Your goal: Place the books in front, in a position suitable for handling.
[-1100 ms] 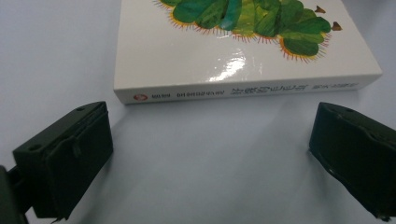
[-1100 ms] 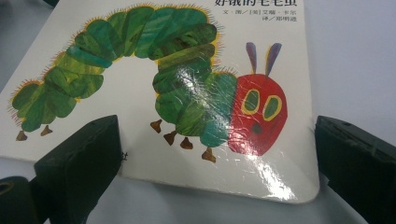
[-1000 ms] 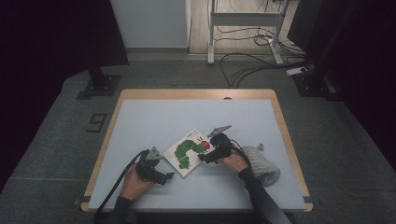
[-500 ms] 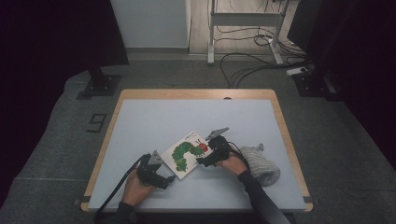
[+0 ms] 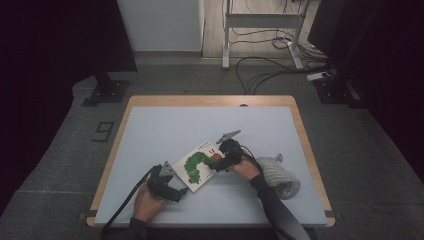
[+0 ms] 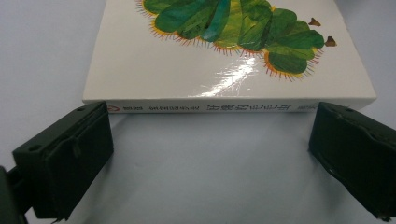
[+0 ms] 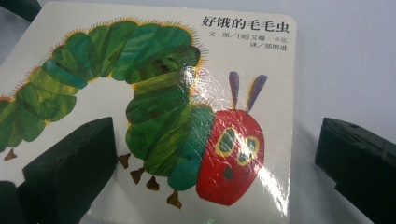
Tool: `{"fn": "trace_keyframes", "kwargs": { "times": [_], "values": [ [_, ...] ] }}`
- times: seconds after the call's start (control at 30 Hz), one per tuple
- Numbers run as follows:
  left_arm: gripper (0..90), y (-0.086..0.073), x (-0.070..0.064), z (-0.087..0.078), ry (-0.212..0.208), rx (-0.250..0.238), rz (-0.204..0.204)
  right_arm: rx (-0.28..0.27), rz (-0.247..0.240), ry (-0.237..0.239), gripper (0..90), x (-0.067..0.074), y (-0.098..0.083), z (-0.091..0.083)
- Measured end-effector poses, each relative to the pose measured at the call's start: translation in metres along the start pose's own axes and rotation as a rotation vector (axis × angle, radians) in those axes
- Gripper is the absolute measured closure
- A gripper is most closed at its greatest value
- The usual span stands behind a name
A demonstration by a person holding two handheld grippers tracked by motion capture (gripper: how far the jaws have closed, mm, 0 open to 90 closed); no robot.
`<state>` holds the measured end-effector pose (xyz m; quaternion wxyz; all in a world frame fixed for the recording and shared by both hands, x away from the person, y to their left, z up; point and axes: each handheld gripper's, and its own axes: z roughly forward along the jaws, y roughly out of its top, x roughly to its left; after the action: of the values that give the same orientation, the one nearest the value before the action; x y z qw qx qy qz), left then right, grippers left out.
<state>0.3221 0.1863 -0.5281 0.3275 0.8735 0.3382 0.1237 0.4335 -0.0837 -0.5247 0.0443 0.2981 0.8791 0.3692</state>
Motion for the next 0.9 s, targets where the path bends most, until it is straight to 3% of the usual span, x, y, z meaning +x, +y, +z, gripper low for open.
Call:
{"fn": "trace_keyframes", "kwargs": {
  "times": [0.53, 0.63, 0.73, 0.9],
  "values": [
    [0.0, 0.0, -0.001, 0.0, 0.005, -0.001, -0.007, 0.004, -0.01, 0.031, 3.5, 0.004, 0.004, 0.003],
    [0.0, 0.0, -0.001, 0.0, 0.005, 0.0, -0.007, 0.022, -0.051, -0.006, 4.2, 0.012, 0.006, -0.006],
    [0.0, 0.0, -0.001, 0.0, 0.005, 0.0, -0.006, 0.025, -0.067, -0.007, 5.3, 0.017, 0.007, -0.014],
    [0.0, 0.0, 0.0, 0.0, 0.005, 0.001, -0.005, 0.021, -0.094, -0.052, 5.4, 0.021, 0.007, -0.048]
  ]
}}
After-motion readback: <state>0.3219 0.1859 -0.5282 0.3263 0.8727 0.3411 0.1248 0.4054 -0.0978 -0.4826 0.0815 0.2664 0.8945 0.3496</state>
